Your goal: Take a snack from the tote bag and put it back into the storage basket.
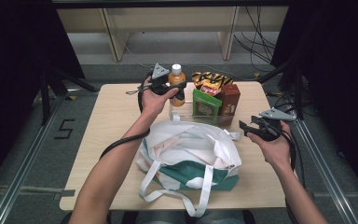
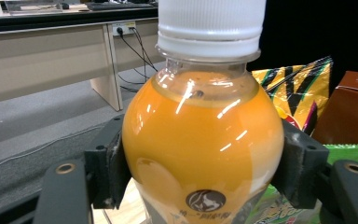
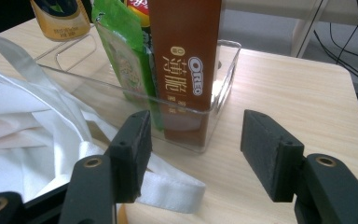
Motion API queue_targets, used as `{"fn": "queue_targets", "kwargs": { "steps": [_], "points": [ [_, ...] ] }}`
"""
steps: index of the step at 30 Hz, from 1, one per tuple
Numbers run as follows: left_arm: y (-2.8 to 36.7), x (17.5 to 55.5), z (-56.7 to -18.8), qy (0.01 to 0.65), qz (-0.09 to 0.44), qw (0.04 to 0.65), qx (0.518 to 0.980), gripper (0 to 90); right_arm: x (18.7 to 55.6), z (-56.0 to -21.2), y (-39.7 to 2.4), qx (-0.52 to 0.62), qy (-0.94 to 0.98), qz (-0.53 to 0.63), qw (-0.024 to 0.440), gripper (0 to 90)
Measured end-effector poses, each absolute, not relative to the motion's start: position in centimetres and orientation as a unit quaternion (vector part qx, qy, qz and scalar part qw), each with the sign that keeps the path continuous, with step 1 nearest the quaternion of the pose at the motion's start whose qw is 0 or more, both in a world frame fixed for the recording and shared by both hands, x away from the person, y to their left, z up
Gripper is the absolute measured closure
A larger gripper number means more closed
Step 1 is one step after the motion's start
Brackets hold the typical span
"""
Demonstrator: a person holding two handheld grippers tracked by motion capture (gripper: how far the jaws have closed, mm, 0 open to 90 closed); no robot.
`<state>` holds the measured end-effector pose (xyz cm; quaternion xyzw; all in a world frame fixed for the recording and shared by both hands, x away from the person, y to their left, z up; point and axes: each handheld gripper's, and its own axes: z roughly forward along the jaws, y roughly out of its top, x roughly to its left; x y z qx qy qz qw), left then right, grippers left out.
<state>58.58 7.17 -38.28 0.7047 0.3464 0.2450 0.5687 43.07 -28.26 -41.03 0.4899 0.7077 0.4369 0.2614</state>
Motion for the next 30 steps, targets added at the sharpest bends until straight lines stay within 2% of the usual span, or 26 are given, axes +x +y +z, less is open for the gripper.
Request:
{"fn": "queue_targets", "kwargs": {
  "steps": [15, 24, 30],
  "points": [
    [6.75, 58.68, -38.94, 0.346, 0.238, 0.566, 0.71, 30.2, 43.1, -40.76, -28.69, 0.488, 0.707, 0.437, 0.267, 43.6],
    [6.98, 58.76, -38.69, 0.346, 0.241, 0.567, 0.708, 30.2, 42.95, -40.76, -28.26, 0.505, 0.705, 0.431, 0.25, 43.4],
    [6.97, 58.76, -38.59, 0.347, 0.242, 0.568, 0.707, 30.2, 43.04, -40.56, -28.65, 0.496, 0.701, 0.436, 0.269, 43.4]
  ]
}}
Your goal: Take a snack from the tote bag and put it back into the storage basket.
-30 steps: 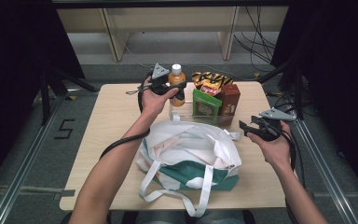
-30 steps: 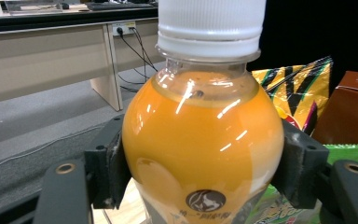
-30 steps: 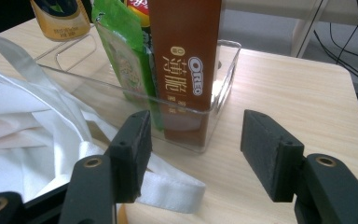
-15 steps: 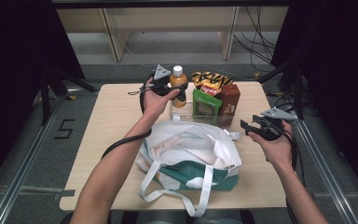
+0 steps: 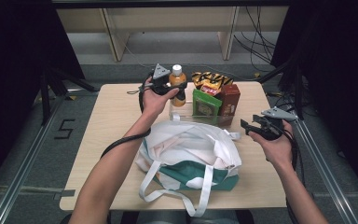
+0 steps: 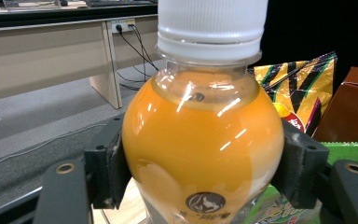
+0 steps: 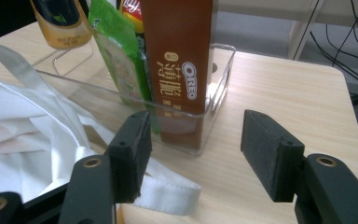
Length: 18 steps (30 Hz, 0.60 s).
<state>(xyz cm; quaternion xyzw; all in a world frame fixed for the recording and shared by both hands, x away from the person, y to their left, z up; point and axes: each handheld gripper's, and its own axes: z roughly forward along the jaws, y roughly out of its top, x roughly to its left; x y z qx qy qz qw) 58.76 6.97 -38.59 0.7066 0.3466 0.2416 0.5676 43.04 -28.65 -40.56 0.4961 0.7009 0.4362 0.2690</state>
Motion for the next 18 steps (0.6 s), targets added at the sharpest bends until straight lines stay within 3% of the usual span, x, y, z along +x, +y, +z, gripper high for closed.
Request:
{"fn": "queue_targets", "kwargs": {
  "steps": [18],
  "points": [
    [7.4, 59.0, -39.4, 0.352, 0.242, 0.563, 0.708, 30.2, 44.1, -40.5, -28.7, 0.477, 0.709, 0.445, 0.266, 43.3]
  ]
}}
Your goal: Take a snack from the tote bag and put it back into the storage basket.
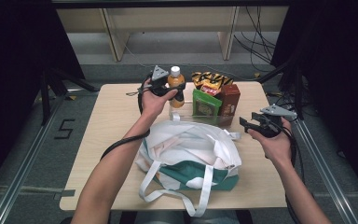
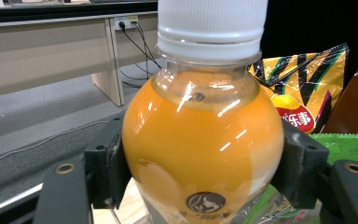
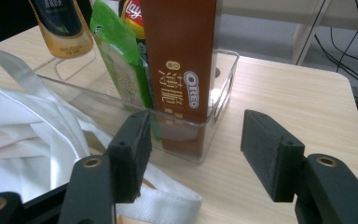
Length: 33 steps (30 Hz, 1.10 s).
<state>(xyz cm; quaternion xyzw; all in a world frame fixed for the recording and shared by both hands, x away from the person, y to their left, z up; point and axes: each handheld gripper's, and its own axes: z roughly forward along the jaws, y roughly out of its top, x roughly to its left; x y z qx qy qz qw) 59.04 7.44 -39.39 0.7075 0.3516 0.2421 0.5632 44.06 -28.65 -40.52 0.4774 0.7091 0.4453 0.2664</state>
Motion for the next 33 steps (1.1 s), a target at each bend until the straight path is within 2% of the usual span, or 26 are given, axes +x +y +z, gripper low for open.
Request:
{"fn": "queue_targets", "kwargs": {
  "steps": [8, 11, 14, 33],
  "points": [
    [7.5, 59.0, -40.1, 0.351, 0.236, 0.563, 0.71, 30.1, 44.0, -40.5, -28.6, 0.48, 0.711, 0.438, 0.268, 43.2],
    [7.3, 59.0, -40.1, 0.351, 0.234, 0.562, 0.712, 30.1, 43.7, -40.5, -28.3, 0.493, 0.706, 0.441, 0.253, 43.2],
    [7.0, 59.0, -40.0, 0.348, 0.233, 0.563, 0.712, 30.1, 43.8, -40.4, -28.7, 0.481, 0.713, 0.435, 0.267, 43.1],
    [6.7, 58.6, -41.7, 0.346, 0.22, 0.551, 0.727, 30.0, 43.8, -40.6, -28.4, 0.48, 0.716, 0.435, 0.261, 42.6]
  ]
}}
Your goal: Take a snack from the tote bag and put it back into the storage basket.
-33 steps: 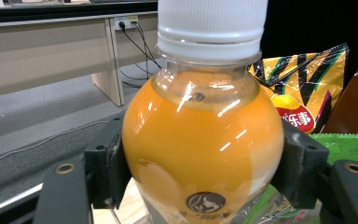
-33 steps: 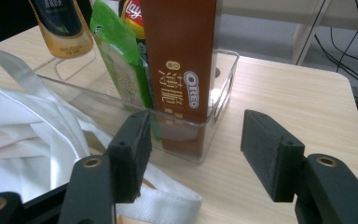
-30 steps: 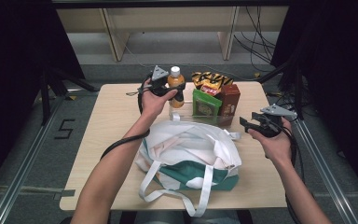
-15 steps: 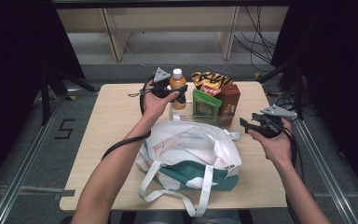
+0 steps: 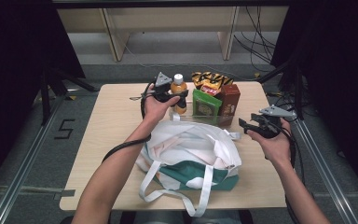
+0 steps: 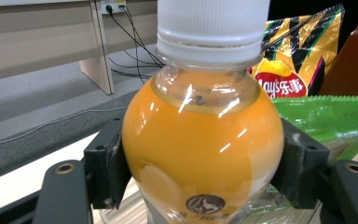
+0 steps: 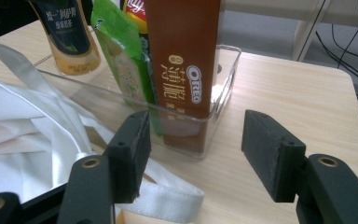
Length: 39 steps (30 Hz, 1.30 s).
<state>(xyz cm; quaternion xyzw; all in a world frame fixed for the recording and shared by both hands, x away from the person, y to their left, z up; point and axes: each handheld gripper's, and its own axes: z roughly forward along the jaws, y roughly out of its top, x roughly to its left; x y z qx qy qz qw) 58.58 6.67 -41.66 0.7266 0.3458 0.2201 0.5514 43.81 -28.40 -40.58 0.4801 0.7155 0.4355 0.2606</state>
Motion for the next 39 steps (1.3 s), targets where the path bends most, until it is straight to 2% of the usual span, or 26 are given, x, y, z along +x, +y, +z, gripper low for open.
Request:
{"fn": "queue_targets", "kwargs": {
  "steps": [39],
  "points": [
    [6.9, 58.1, -44.5, 0.359, 0.209, 0.526, 0.743, 29.9, 43.7, -40.5, -27.9, 0.487, 0.712, 0.436, 0.255, 42.5]
  ]
}}
